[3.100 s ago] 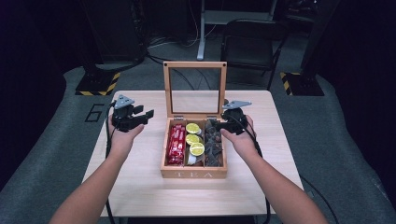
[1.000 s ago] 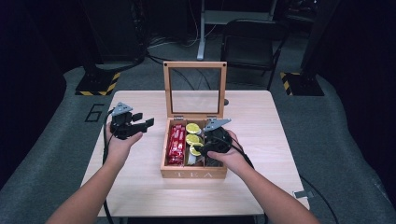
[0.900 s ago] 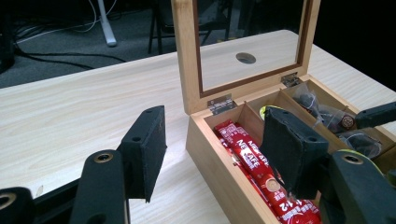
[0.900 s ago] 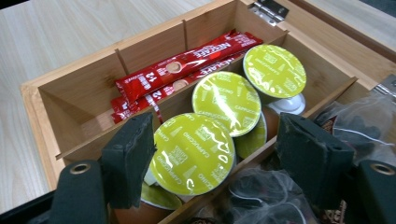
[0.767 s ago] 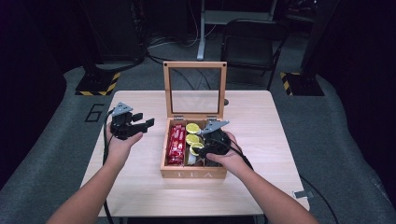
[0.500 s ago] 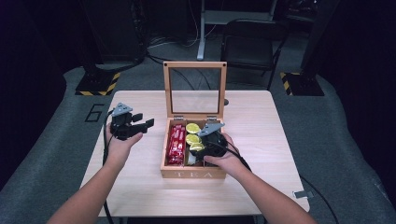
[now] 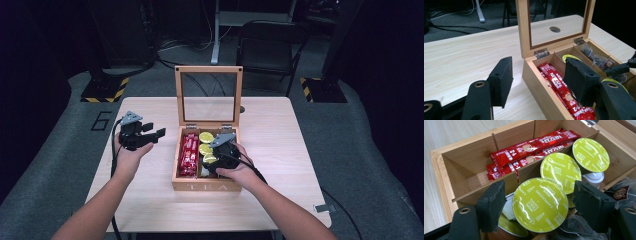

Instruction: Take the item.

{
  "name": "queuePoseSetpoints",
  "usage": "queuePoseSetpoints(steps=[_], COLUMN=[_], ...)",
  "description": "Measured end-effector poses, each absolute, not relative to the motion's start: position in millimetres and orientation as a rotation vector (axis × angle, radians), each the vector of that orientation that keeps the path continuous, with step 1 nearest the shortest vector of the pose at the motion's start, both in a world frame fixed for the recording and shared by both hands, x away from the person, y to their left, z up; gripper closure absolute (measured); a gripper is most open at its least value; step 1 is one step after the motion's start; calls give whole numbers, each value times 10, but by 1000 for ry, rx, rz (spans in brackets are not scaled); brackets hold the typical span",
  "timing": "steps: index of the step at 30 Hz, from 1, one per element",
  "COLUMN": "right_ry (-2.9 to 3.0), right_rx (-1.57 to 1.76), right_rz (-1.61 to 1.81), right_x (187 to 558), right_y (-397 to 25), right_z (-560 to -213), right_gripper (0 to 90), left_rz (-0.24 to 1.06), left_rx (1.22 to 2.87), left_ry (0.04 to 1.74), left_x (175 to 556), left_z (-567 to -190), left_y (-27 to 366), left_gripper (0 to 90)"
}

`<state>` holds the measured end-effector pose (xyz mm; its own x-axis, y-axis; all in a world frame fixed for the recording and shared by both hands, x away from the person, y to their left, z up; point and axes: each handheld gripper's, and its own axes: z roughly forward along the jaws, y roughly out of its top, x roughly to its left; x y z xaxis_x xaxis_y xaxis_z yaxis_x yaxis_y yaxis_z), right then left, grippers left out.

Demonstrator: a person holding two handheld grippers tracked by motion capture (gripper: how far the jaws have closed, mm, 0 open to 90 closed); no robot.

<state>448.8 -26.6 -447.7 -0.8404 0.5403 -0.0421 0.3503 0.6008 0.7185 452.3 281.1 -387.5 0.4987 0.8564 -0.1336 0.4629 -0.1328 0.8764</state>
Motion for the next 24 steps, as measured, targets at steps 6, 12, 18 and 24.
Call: queuePoseSetpoints(steps=[6,12,18,24], right_ry=[2579,2598,2595,2583], right_rx=[729,724,695,685], right_rz=[1058,1036,1001,1000], right_x=[4486,4499,4504,4492], right_y=[-243,-231,-223,-226], right_z=[-4497,-4521,-4538,-4523], right_gripper=[262,274,317,364], left_rz=[511,509,509,507], left_rx=[1762,1759,1757,1759], left_ry=[1118,1122,1123,1124], left_x=[4522,4523,4522,4518], left_z=[-3877,-3879,-3877,-3875], left_y=[2823,2837,2847,2849], left_gripper=[403,403,403,403])
